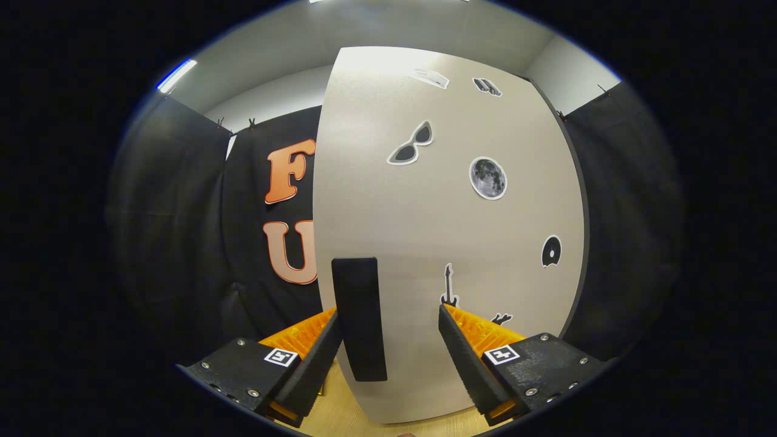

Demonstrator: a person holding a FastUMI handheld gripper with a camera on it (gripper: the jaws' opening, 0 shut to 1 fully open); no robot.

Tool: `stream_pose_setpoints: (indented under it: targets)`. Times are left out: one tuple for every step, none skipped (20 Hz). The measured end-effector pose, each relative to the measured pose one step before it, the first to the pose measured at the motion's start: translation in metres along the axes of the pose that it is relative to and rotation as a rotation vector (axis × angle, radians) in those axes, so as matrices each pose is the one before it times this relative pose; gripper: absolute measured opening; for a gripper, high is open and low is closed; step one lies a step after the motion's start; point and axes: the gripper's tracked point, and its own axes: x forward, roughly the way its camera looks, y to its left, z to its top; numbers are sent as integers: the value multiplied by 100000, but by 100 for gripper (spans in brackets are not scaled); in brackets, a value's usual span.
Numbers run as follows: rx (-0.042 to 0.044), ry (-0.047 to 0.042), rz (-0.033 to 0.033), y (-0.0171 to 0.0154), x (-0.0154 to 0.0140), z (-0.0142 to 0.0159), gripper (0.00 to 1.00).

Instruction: Open the shoe cabinet door, grab the shoes and put them into the shoe cabinet, then close the shoe cabinet door.

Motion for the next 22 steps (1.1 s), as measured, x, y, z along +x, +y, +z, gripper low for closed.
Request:
stream_pose_setpoints:
  targets:
    - [371, -57, 449, 205, 56, 24, 96]
    - [142, -388, -25, 140, -41, 64, 96]
    - [-151, -180, 137, 106, -67, 88, 96]
    - [-371, -114, -37, 61, -308, 106, 96]
    - [-484, -263, 30, -44, -503, 194, 96]
    - [-380, -250, -246, -22, -383, 250, 96]
    - [-395, -623, -406, -45, -663, 425, 96]
    - [-447, -722, -490, -168, -679, 468, 96]
    - [-493, -342, -730, -233, -827, 327, 96]
    - [-431, -7, -597, -336, -746, 232, 96]
    - [-147, 113, -598, -376, -779, 152, 96]
    - [179, 134, -430, -397, -841, 235, 96]
    - [522, -43, -440, -389, -1064, 357, 96]
    - [325, 241, -673, -466, -908, 207, 96]
    - [110, 513, -577, -467, -1025, 13, 96]
    - [296, 294, -298, -362, -924, 123, 96]
    - [-28, 207, -8, -255, -1056, 132, 96]
    - [-347, 163, -495, -333, -925, 113, 96]
    - [-405, 292, -15, -238, -1051, 41, 96]
    - [-408, 604, 150, -194, -1004, -34, 96]
    - [11, 638, 221, -261, -1084, -75, 96]
    - [154, 280, 248, -204, -1083, 134, 96]
